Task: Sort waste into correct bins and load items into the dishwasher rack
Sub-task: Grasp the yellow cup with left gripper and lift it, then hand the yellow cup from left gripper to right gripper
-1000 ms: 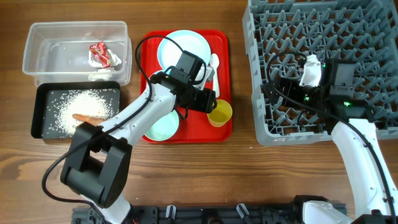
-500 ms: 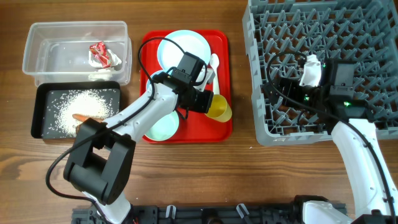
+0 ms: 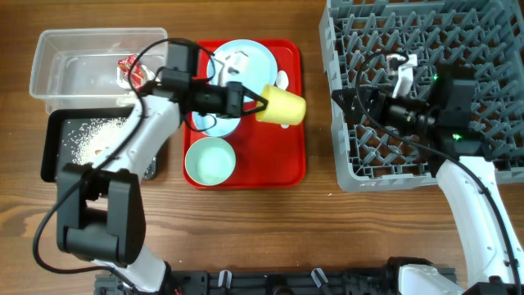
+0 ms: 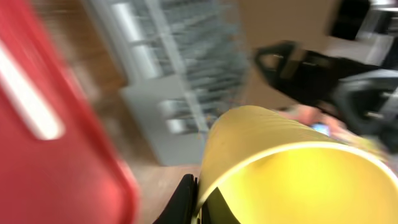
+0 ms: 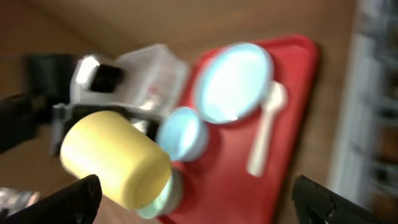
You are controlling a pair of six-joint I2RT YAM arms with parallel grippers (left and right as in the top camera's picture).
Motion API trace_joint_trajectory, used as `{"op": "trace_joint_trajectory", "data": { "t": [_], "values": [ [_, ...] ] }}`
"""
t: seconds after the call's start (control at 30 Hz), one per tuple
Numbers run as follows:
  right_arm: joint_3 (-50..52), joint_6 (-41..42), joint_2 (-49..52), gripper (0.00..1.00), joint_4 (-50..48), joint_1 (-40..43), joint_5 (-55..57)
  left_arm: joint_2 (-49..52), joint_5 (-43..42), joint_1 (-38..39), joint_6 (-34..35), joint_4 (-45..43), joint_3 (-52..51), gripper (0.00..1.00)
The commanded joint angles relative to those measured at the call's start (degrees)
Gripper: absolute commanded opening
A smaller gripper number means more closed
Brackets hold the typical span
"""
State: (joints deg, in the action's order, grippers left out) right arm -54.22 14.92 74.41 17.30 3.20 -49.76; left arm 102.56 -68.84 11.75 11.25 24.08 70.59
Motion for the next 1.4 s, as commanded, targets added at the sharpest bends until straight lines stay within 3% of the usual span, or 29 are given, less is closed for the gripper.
{"op": "trace_joint_trajectory", "data": {
  "t": [0.0, 0.3, 0.9, 1.2, 1.37],
  "values": [
    [-1.16, 0.11, 0.39, 1.0, -4.85, -1.03, -13.31, -1.42, -17.0, -1.29, 0.31, -0.26, 0.7, 0.04],
    [-1.16, 0.28, 0.39, 0.99, -16.04, -8.57, -17.66, -1.42, -21.51, -0.94, 1.22, -3.39, 0.7, 0.04],
    [-1.16, 0.74, 4.04, 0.98, -16.5, -17.14, -17.22, -1.42, -21.49, -0.94, 1.22, -3.56, 0.7, 0.04],
    [-1.16, 3.3, 4.9, 0.87, -19.82, -18.64, -17.18, -1.42, -21.49, -0.61, 1.18, -3.56, 0.7, 0.04],
    [-1.16, 3.32, 4.9, 0.73, -19.82, -18.69, -17.22, -1.42, -21.35, -0.39, 1.18, -3.76, 0.7, 0.04]
  ]
}}
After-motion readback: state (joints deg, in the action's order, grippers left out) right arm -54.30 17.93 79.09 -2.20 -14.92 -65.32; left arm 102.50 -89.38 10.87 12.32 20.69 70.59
